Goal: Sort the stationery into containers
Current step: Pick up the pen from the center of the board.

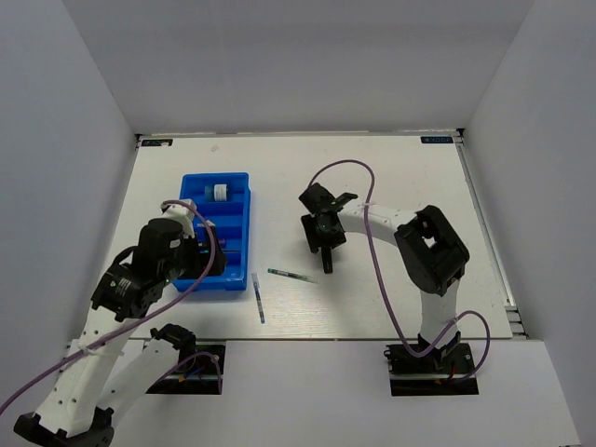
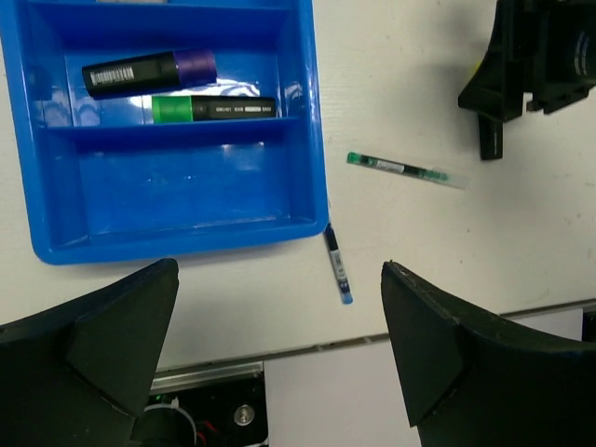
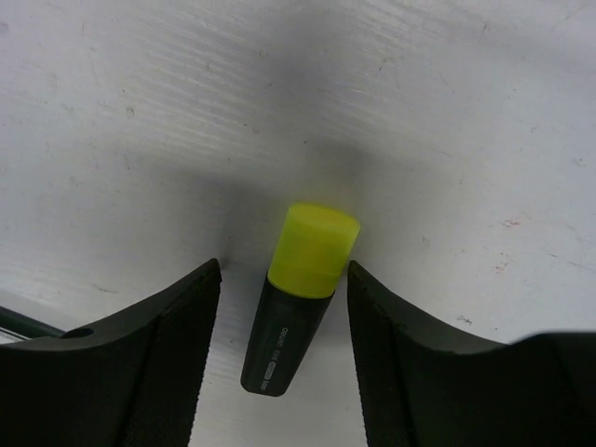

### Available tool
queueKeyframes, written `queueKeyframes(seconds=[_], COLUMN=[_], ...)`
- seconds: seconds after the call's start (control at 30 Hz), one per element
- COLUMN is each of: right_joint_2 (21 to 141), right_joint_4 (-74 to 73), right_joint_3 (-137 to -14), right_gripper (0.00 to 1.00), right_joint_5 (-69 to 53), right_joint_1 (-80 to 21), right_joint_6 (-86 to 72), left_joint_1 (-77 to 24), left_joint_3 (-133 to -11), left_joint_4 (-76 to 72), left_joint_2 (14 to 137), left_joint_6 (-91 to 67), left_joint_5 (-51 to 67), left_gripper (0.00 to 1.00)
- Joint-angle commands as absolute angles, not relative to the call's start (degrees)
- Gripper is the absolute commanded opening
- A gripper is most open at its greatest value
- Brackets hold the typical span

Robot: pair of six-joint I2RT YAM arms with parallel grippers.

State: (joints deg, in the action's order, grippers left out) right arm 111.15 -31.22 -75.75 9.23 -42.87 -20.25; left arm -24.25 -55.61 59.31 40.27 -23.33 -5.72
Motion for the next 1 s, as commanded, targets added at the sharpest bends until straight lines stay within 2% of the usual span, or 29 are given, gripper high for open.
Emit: queueKeyframes(seconds=[0.0, 0.13, 0.17, 0.27, 0.3, 0.33, 0.47, 0.5, 0.63, 0.73, 0.93, 0.97], right_joint_2=[112.6, 112.9, 112.9, 112.4, 112.4, 112.2, 110.7, 110.0, 110.2, 111.9, 114.7, 115.1], right_joint_4=[-32.7, -32.6, -32.3, -31.5, -31.5, -32.6, -33.7, -33.8, -36.7, -37.6, -28.6, -27.3], right_joint_3=[-77.3, -75.0, -73.0, -70.4, -70.6, -71.2, -78.3, -83.5, -95.3, -104.7, -109.2, -109.2], right_gripper=[0.59, 0.42, 0.30, 0.12, 0.04, 0.00, 0.00, 0.00, 0.00, 0.00, 0.00, 0.00], right_joint_5=[13.1, 11.6, 11.3, 9.0, 7.7, 7.3, 0.7, 0.6, -15.1, -21.5, -38.2, -46.6], right_joint_1=[-43.2, -42.9, -42.9, -43.0, -43.0, -43.1, -43.2, -43.2, -43.6, -44.0, -44.4, -44.6], right_joint_6=[-22.7, -23.3, -23.4, -22.8, -21.3, -20.5, -10.4, -6.9, 7.0, 13.1, 20.2, 20.5], left_joint_1=[-24.4, -24.3, -24.4, -24.5, -24.4, -24.4, -24.3, -24.5, -24.3, -24.3, -24.3, -24.3], left_joint_3=[-57.5, -57.2, -57.1, -56.7, -56.5, -56.2, -55.9, -55.9, -54.9, -53.9, -53.3, -53.5], left_joint_4=[63.3, 64.2, 64.5, 65.1, 65.3, 65.4, 65.2, 64.9, 63.3, 61.1, 58.6, 58.7], left_joint_2=[38.2, 35.8, 35.2, 33.2, 33.0, 32.4, 31.8, 31.9, 30.9, 29.9, 29.3, 29.1], left_joint_6=[-21.7, -22.6, -22.9, -23.4, -23.5, -23.5, -24.4, -24.4, -24.7, -24.8, -23.9, -23.8], left_joint_5=[-3.5, -2.7, -2.6, -3.2, -3.2, -3.1, -2.2, -2.2, -2.1, -1.8, -0.1, -0.1], left_gripper=[1.00, 1.00, 1.00, 1.00, 1.00, 1.00, 1.00, 1.00, 1.00, 1.00, 1.00, 1.00])
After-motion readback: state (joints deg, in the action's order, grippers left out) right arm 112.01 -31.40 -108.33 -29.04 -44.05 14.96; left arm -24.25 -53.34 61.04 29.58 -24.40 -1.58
